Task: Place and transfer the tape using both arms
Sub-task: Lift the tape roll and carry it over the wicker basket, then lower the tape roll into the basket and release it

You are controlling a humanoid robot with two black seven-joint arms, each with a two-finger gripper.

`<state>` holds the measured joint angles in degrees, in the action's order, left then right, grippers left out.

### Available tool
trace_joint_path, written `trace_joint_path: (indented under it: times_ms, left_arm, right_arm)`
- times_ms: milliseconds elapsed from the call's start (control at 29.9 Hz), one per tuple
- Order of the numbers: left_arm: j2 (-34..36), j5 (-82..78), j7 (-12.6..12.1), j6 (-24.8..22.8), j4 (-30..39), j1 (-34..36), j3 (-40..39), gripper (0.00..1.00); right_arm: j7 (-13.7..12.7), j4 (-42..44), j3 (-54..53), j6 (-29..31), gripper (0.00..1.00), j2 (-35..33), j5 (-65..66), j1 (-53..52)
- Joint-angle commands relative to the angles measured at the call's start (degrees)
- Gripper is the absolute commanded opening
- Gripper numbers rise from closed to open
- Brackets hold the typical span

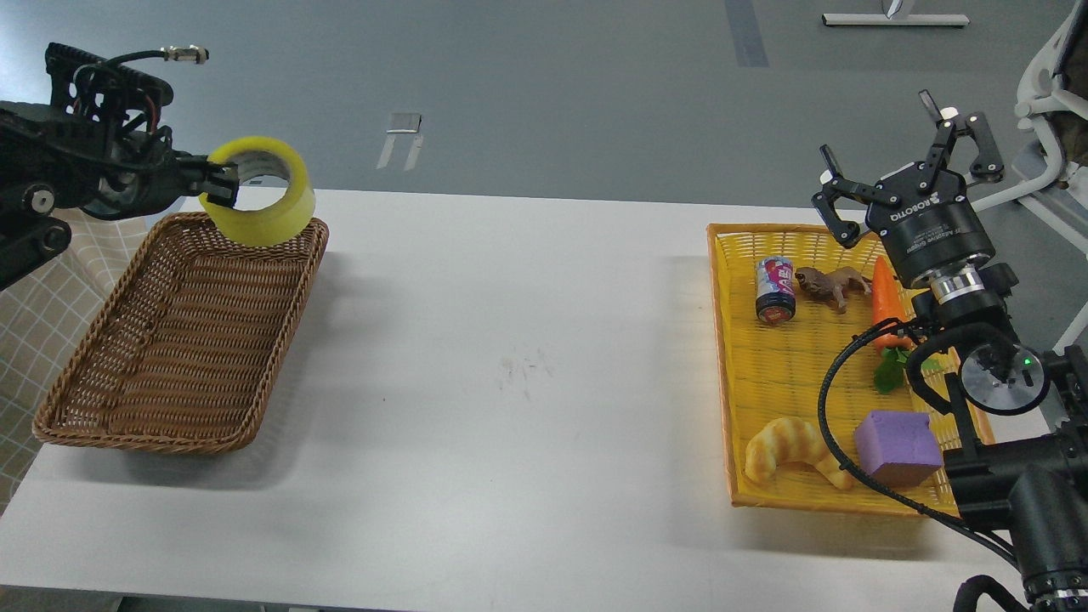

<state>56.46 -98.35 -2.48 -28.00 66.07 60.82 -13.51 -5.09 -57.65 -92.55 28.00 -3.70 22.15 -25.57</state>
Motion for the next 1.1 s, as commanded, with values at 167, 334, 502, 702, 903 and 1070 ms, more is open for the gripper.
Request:
trace_joint_path:
  times_ms: [167, 334, 502, 702, 903, 1070]
  left_arm:
    - [2.4, 0.1, 2.0, 0.0, -3.0, -5.2, 0.0, 0.0]
    - [2.7, 0.2, 3.4, 0.0, -4.8, -8.4, 0.0, 0.0]
    - [2.3, 0.3, 4.7, 0.0, -7.7, -10.5, 0.0, 0.0]
    - [1.6, 1.7, 5.2, 0.0, -8.9, -12.5, 0.0, 0.0]
    - [1.5, 5.7, 5.4, 0.0, -10.3, -13.8, -0.1, 0.0]
    - [0.1, 8.3, 5.4, 0.0, -11.3, -13.8, -0.1, 0.0]
  right_arm:
    - [0.0, 0.1, 0.0, 0.0, 1.0, -0.1, 0.0, 0.2]
    - [0.0, 0.1, 0.0, 0.0, 1.0, 0.0, 0.0, 0.2]
    - [0.0, 0.1, 0.0, 0.0, 1.0, -0.1, 0.0, 0.3]
    - [0.0, 0.1, 0.0, 0.0, 1.0, 0.0, -0.1, 0.7]
    - [0.0, 0.1, 0.0, 0.0, 1.0, 0.0, 0.0, 0.7]
    - [0.0, 0.1, 0.0, 0.0, 1.0, 0.0, 0.0, 0.8]
